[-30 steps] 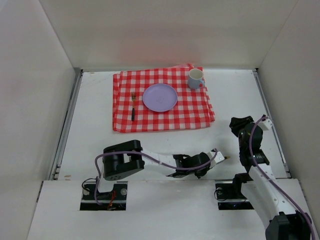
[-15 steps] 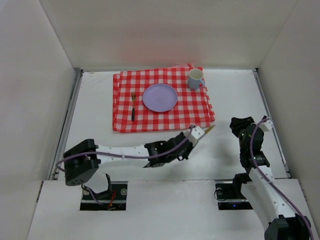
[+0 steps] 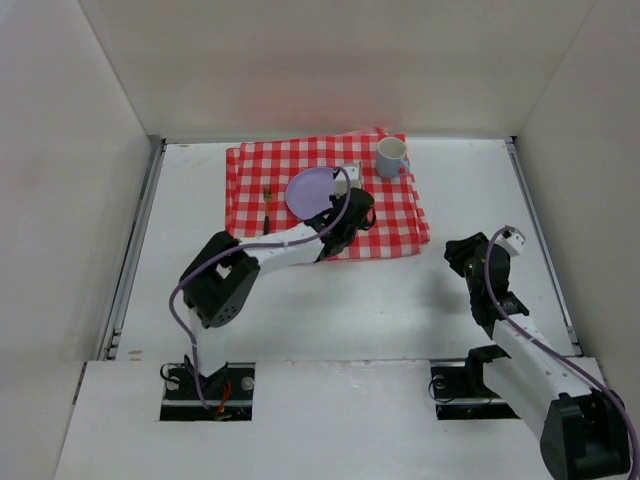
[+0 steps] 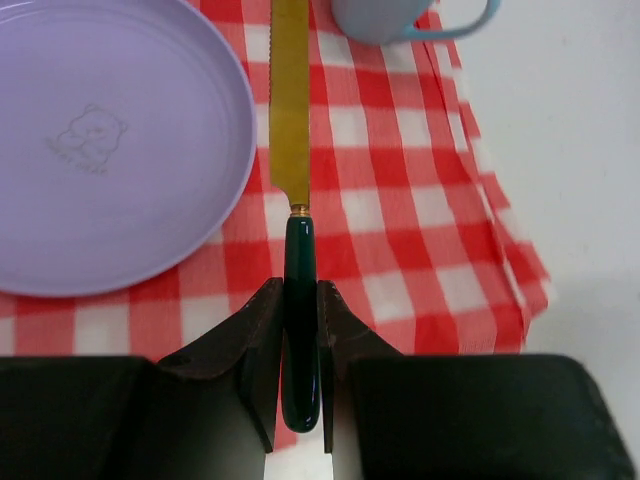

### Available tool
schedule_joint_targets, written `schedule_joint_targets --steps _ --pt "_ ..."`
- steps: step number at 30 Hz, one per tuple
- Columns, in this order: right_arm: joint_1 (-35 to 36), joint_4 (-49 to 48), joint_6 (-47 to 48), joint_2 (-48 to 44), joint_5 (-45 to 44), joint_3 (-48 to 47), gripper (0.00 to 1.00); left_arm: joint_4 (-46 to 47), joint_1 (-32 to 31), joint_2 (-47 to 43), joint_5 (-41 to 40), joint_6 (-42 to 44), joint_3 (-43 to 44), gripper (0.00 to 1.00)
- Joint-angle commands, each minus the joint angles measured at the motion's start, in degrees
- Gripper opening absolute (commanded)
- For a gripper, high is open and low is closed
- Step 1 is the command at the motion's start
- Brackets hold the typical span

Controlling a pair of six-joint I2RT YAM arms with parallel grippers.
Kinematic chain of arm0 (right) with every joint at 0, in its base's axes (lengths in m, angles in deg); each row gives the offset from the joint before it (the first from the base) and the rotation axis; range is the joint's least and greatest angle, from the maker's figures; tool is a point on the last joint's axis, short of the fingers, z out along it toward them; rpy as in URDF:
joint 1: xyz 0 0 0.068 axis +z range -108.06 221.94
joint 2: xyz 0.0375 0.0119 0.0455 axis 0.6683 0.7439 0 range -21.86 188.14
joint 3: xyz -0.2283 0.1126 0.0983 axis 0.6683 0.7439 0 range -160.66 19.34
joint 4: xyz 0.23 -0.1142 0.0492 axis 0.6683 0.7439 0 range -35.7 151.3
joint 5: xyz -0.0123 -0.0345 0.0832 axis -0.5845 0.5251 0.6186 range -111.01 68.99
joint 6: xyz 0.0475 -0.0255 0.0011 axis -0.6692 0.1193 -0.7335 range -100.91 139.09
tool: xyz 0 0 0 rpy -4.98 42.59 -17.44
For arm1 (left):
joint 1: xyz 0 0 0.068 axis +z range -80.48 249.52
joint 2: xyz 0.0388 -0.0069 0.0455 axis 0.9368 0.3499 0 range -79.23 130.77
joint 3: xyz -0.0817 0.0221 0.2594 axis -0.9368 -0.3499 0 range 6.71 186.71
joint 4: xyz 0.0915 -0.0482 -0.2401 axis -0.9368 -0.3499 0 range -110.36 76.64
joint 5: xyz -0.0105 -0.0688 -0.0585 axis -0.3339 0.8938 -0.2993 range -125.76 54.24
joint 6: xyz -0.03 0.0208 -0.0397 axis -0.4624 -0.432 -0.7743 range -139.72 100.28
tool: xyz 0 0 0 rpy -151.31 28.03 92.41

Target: Set the dinner table for one person

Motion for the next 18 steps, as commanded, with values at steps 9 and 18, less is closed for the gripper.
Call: schedule_joint_targets --steps 9,18 --pt "2.56 -4.62 0.94 2.23 1.20 -3.44 0.39 -10.37 3.88 19.81 -0.66 -13.02 26.76 0.03" --pt "3.17 -4.71 1.03 1.53 1.12 -3.35 0.40 -13.81 4.67 28.52 0.48 -13.46 34.95 0.03"
